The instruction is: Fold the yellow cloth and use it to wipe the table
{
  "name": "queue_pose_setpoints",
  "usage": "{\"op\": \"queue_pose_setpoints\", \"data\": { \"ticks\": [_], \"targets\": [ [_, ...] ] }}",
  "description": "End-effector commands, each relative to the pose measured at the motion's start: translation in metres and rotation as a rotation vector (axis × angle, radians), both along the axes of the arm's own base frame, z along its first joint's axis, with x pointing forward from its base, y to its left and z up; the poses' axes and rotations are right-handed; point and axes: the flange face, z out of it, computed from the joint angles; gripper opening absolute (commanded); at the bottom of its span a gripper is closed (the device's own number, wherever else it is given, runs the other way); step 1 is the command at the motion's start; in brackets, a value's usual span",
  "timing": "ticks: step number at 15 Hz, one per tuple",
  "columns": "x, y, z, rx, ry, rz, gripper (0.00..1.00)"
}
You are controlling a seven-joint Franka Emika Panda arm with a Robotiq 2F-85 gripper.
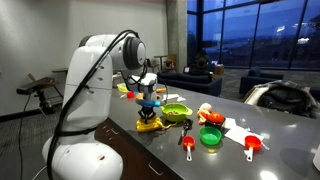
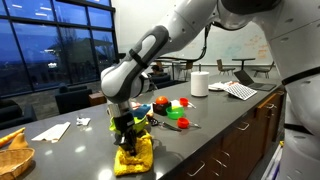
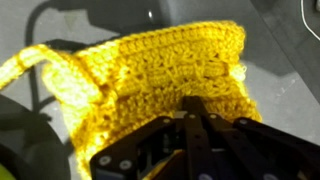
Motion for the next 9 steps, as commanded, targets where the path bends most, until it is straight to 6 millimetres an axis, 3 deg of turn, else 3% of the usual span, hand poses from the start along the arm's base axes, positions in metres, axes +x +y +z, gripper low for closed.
{"op": "queue_pose_setpoints", "data": {
  "ticks": [1,5,9],
  "targets": [
    [0.009,0.030,0.007,-0.009,-0.004,0.088,0.00],
    [0.012,0.056,0.010,-0.010,-0.013,0.158,0.00],
    [0.017,0.055,0.009,-0.014,-0.012,0.160,0.00]
  ]
}}
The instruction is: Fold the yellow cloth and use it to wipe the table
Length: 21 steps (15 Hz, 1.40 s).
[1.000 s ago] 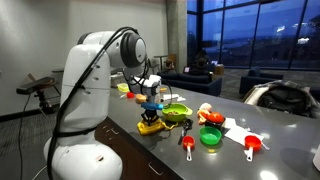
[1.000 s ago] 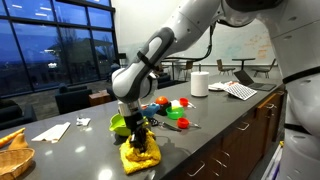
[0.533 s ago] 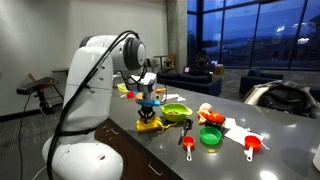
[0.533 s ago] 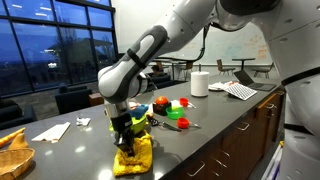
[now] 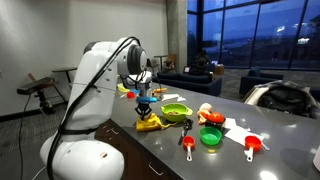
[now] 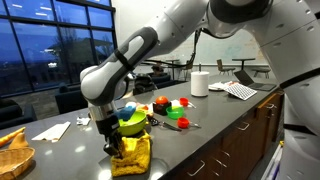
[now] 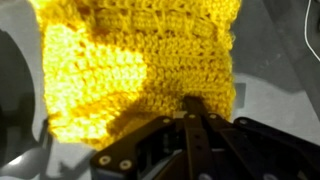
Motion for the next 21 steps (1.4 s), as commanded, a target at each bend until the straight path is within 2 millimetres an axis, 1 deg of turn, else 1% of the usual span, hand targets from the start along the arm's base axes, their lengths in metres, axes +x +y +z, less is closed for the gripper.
{"op": "queue_pose_setpoints", "data": {
  "ticks": [1,4,10,11,13,14,15,17,21],
  "targets": [
    [0.008,-0.004,0.002,-0.015,-0.001,0.010,0.00],
    [0.012,-0.025,0.003,-0.022,-0.009,-0.030,0.00],
    [0.022,-0.089,0.003,0.013,-0.026,-0.183,0.00],
    [0.022,-0.100,0.001,0.024,-0.027,-0.212,0.00],
    [0.020,-0.116,-0.005,0.043,-0.016,-0.265,0.00],
    [0.017,-0.120,-0.010,0.054,0.003,-0.284,0.00],
    [0.010,-0.121,-0.019,0.050,0.033,-0.301,0.00],
    [0.000,-0.124,-0.031,0.049,0.073,-0.321,0.00],
    [-0.006,-0.137,-0.036,0.021,0.054,-0.351,0.00]
  ]
}}
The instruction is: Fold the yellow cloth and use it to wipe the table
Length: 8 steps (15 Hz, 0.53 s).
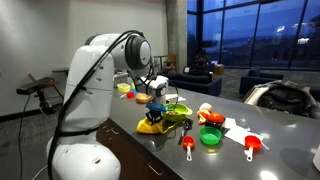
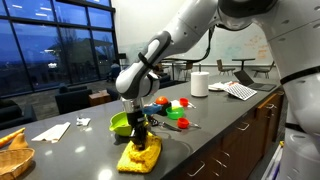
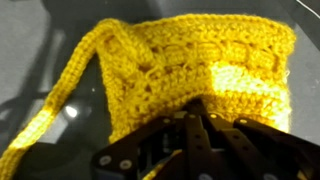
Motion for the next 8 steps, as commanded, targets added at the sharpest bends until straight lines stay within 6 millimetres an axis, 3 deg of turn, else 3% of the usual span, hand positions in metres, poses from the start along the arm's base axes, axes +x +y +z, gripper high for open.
{"op": "queue_pose_setpoints", "data": {
  "ticks": [1,8],
  "targets": [
    [-0.018,-0.019,-0.015,-0.035,0.007,-0.041,0.00],
    [-0.026,-0.059,-0.016,-0.104,0.015,-0.138,0.00]
  ]
}}
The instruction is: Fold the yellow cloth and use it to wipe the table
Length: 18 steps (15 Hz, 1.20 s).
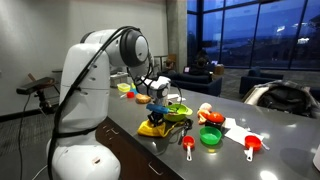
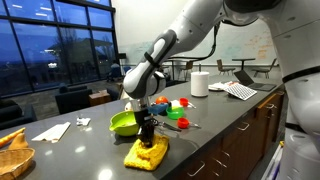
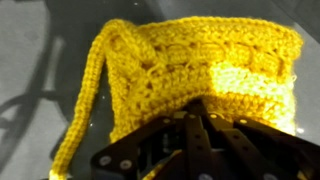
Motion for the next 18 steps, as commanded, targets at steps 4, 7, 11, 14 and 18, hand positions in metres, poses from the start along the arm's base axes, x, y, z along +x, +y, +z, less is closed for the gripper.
{"op": "queue_pose_setpoints", "data": {
  "ticks": [4,7,11,14,18],
  "targets": [
    [-0.022,-0.056,-0.013,-0.102,0.018,-0.093,0.00],
    [-0.029,-0.078,-0.011,-0.148,0.023,-0.125,0.00],
    [-0.040,-0.110,-0.009,-0.199,0.029,-0.168,0.00],
    [-0.044,-0.121,-0.011,-0.198,0.034,-0.182,0.00],
    [-0.038,-0.111,-0.010,-0.161,0.017,-0.175,0.00]
  ]
}}
